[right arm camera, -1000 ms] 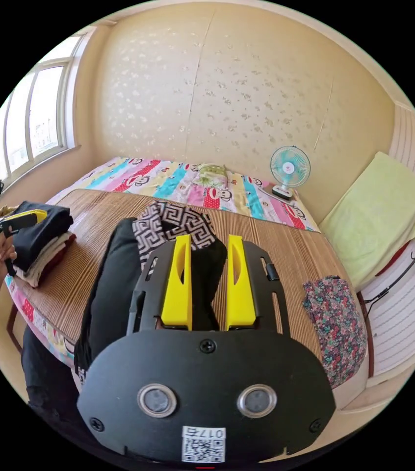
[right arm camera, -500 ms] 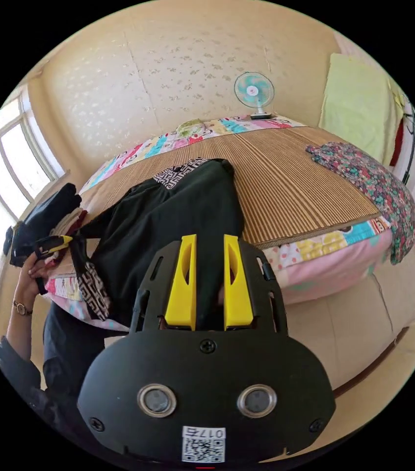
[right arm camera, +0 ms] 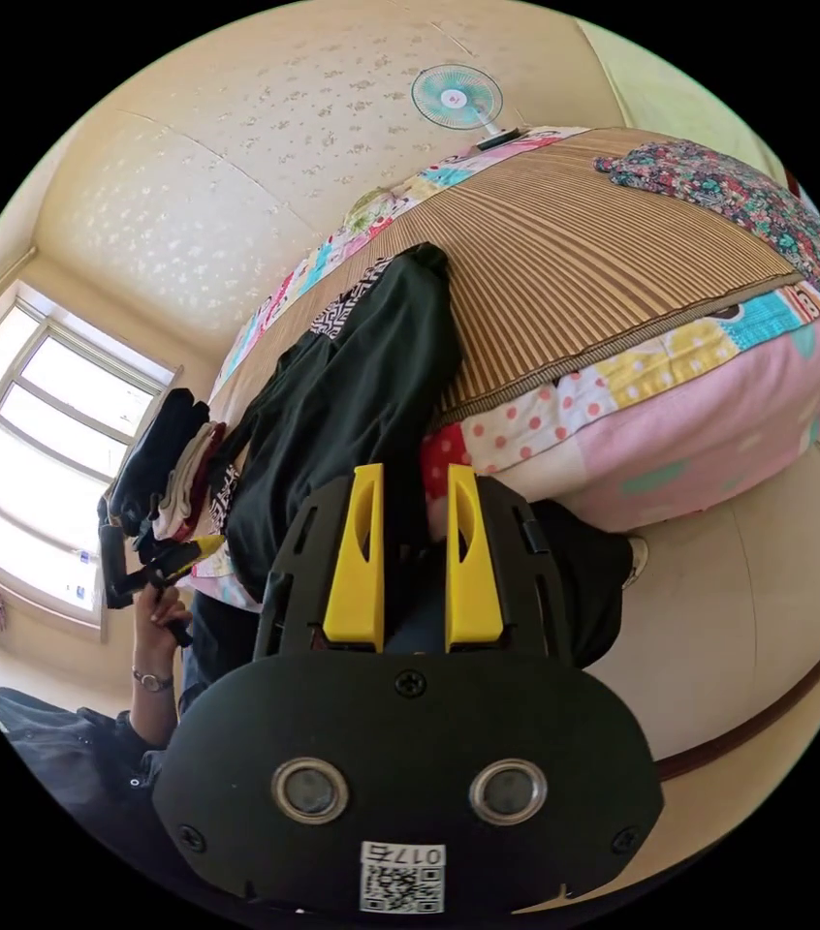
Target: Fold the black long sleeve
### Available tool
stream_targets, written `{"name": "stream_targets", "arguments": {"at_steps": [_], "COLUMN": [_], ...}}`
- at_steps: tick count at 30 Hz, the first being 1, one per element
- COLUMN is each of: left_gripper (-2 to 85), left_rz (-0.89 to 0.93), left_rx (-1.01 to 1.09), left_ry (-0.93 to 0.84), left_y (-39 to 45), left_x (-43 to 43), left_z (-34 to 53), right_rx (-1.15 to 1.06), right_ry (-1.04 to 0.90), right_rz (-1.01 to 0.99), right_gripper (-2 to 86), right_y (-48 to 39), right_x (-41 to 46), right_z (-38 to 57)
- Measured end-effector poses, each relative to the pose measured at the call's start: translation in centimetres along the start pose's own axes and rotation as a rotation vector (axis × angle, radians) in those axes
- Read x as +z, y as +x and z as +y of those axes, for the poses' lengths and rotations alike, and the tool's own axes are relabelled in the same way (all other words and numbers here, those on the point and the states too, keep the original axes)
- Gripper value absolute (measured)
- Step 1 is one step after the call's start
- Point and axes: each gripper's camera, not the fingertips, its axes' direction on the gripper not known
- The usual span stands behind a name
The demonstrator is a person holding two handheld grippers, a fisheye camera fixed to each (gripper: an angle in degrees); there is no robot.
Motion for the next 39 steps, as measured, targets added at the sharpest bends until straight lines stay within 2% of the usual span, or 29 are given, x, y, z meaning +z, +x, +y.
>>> {"name": "stream_targets", "arguments": {"at_steps": [2, 5, 8, 10, 13, 16, 18, 20, 22, 24, 25, 27, 28, 30, 32, 34, 35, 36, 37, 39], "left_gripper": [8.2, 2.7, 1.3, 1.5, 4.1, 5.9, 5.3, 5.2, 5.2, 5.2, 5.2, 5.8, 6.6, 7.9, 8.4, 8.7, 8.6, 8.4, 8.1, 4.6], "left_rz": [-0.067, 0.038, 0.067, -0.046, -0.127, -0.099, -0.091, -0.088, -0.085, -0.062, -0.047, -0.022, -0.016, -0.035, -0.058, -0.072, -0.082, -0.110, -0.132, -0.102], "left_rx": [-0.024, -0.030, -0.059, -0.118, -0.235, -0.238, -0.234, -0.220, -0.189, -0.147, -0.129, -0.106, -0.096, -0.106, -0.129, -0.126, -0.124, -0.120, -0.119, -0.083], "left_ry": [0.035, 0.033, 0.258, 0.357, 0.252, 0.328, 0.340, 0.326, 0.325, 0.332, 0.335, 0.328, 0.322, 0.319, 0.328, 0.333, 0.319, 0.259, 0.144, 0.039], "left_y": [-0.6, -2.7, -4.7, -5.8, -7.6, -7.6, -7.4, -7.3, -7.0, -6.9, -6.9, -7.0, -7.0, -7.1, -7.4, -7.7, -7.8, -8.1, -8.5, -8.6], "left_x": [0.4, -1.2, -6.3, -8.4, -7.4, -7.7, -7.8, -7.9, -8.7, -9.6, -10.1, -10.3, -10.3, -10.1, -10.0, -9.5, -9.1, -7.9, -6.0, -4.2], "left_z": [0.3, 0.5, 3.2, 5.5, 6.8, 8.7, 9.1, 9.0, 8.9, 8.9, 9.0, 9.1, 9.1, 9.3, 9.7, 10.0, 10.0, 9.6, 9.0, 8.9], "right_rx": [-0.016, -0.043, -0.045, -0.057, -0.103, -0.161, -0.167, -0.209, -0.261, -0.257, -0.230, -0.021, 0.032, 0.119, 0.043, -0.043, -0.095, -0.144, -0.162, -0.195], "right_ry": [-0.018, -0.016, -0.018, -0.045, -0.102, -0.155, -0.331, -0.372, -0.312, -0.107, -0.033, 0.251, 0.278, 0.282, 0.305, 0.253, 0.165, 0.059, 0.010, -0.082], "right_rz": [0.004, 0.000, 0.007, 0.043, 0.098, 0.082, 0.134, 0.201, 0.339, 0.603, 0.680, 0.901, 0.899, 0.709, 0.530, 0.413, 0.374, 0.352, 0.345, 0.295], "right_gripper": [9.4, 9.4, 9.5, 9.6, 9.7, 9.2, 6.9, 5.0, 4.1, 4.1, 4.3, 5.9, 6.5, 12.0, 12.6, 12.3, 12.2, 12.2, 12.1, 11.8], "right_y": [-0.3, -0.3, 0.2, 0.1, -1.3, -3.3, -4.2, -5.1, -6.1, -6.3, -6.1, -3.7, -3.0, -1.5, -2.4, -4.1, -5.5, -6.9, -7.6, -10.0], "right_x": [-0.5, -2.0, -2.8, -2.4, -0.7, 1.4, 4.8, 5.3, 2.4, -4.6, -6.7, -14.8, -16.4, -19.8, -18.9, -15.0, -11.1, -6.6, -4.4, 2.1], "right_z": [-0.4, -0.3, -0.1, 0.0, -0.2, -0.6, -1.3, -1.5, -2.6, -5.5, -6.3, -8.7, -9.0, -9.2, -7.6, -6.0, -5.1, -4.2, -3.7, -1.1]}}
